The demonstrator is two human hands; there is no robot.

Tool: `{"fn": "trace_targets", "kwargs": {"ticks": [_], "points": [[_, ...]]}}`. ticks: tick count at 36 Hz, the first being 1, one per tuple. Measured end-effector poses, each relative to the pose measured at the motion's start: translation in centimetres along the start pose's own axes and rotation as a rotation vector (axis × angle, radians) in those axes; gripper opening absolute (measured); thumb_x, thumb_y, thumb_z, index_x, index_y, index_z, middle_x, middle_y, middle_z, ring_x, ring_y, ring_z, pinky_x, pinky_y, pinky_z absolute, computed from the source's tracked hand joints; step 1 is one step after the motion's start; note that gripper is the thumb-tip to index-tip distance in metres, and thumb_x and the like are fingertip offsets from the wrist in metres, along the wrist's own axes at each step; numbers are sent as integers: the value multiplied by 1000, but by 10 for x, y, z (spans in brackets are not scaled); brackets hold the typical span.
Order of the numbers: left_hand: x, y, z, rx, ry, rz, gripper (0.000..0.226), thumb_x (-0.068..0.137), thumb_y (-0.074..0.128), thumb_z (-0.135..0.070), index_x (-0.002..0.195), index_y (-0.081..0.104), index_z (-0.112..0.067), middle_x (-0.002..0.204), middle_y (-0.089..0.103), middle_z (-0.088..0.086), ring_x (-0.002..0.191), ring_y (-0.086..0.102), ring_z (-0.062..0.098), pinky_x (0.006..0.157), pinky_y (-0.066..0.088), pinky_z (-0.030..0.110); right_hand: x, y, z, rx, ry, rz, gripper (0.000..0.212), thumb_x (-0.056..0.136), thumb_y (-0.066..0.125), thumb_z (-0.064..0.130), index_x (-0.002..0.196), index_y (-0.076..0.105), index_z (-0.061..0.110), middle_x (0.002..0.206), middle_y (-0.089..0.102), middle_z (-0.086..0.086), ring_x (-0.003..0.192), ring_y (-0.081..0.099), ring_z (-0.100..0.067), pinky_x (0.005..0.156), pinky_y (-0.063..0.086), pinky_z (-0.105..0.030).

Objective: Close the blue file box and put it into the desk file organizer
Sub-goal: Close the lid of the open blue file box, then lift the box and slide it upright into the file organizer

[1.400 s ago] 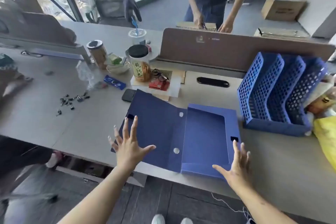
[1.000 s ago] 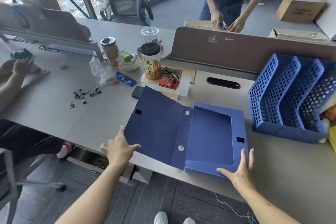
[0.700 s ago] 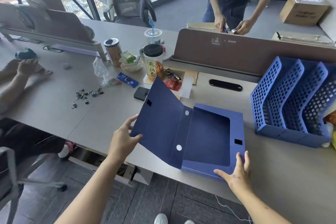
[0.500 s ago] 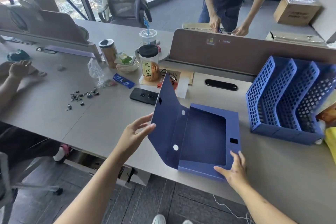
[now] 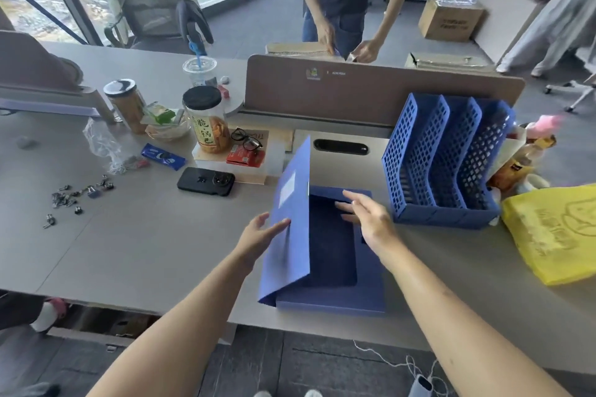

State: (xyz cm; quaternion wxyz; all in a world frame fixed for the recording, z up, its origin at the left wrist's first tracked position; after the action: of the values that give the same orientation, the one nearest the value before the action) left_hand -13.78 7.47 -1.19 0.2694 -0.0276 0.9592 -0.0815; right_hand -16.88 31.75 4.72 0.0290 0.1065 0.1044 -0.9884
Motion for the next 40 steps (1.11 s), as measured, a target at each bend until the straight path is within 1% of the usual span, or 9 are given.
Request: {"fn": "trace_targets", "kwargs": {"ticks": [5,8,10,12,16,23,27,33,40], "points": [[13,23,13,3,-126,31,112,70,81,-52,156,16,-23,155,36,3,139,40,25,95,32,32,-9,-3,13,-10,13,8,39,102,40,24,138,52,16,122,65,-3,113,58,-9,94,44,-19],[16,34,17,-12,-157,3,109,68,84,-49,154,20,-23,146,45,0,126,50,26,92,36,33,-12,-9,3,5,18,-51,39,98,51,23,134,56,12,124,62,-1,116,58,-11,86,43,-11],[16,41,18,-15,-155,-6,115,56,87,-56,149,28,-26,143,48,-3,118,53,25,95,42,36,-16,-14,-7,41,38,-93,36,94,58,23,128,60,13,115,68,1,99,65,-3,72,46,-4],[18,49,22,2,-182,-17,131,39,86,-66,150,27,-28,149,43,0,128,49,28,107,40,44,-18,-18,-19,67,60,-129,32,92,60,19,124,61,16,108,72,-2,86,68,1,65,50,-6],[23,60,26,84,-202,-91,118,55,86,-59,152,27,-28,155,27,5,139,36,32,112,34,50,-26,-31,-40,50,108,-218,37,92,57,12,130,58,17,104,72,-1,92,70,-10,73,54,-18],[28,79,32,232,-196,-198,114,51,84,-62,147,29,-34,150,30,3,136,36,34,110,35,52,-30,-50,-77,27,211,-319,40,94,49,2,130,60,17,120,64,1,104,60,-11,75,46,-7],[30,88,33,354,-197,-262,112,53,82,-61,146,25,-36,149,30,4,134,38,34,113,28,49,-28,-56,-109,1,333,-337,45,94,49,3,131,59,27,134,59,-1,70,56,-11,62,47,-19],[31,106,28,471,-247,-274,107,58,80,-57,144,21,-38,148,25,2,130,37,34,111,28,47,-25,-60,-128,-11,401,-316,53,93,47,-1,138,51,28,139,55,1,100,55,-15,86,44,-24],[32,113,30,514,-289,-296,110,59,80,-56,147,14,-40,149,22,0,128,38,36,106,27,49,-21,-65,-142,-31,461,-254,56,91,52,-1,140,49,27,145,49,-5,121,55,-21,88,46,-27]]}}
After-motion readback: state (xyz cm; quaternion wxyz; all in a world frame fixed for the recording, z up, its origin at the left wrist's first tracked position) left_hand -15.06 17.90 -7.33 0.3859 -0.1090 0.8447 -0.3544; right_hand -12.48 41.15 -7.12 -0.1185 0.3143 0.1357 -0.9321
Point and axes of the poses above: each hand's wrist, its own x-axis towards the middle knuckle, its own y-axis out of the palm, z = x × y, the point moved 7 cm from there along x, towards the middle knuckle
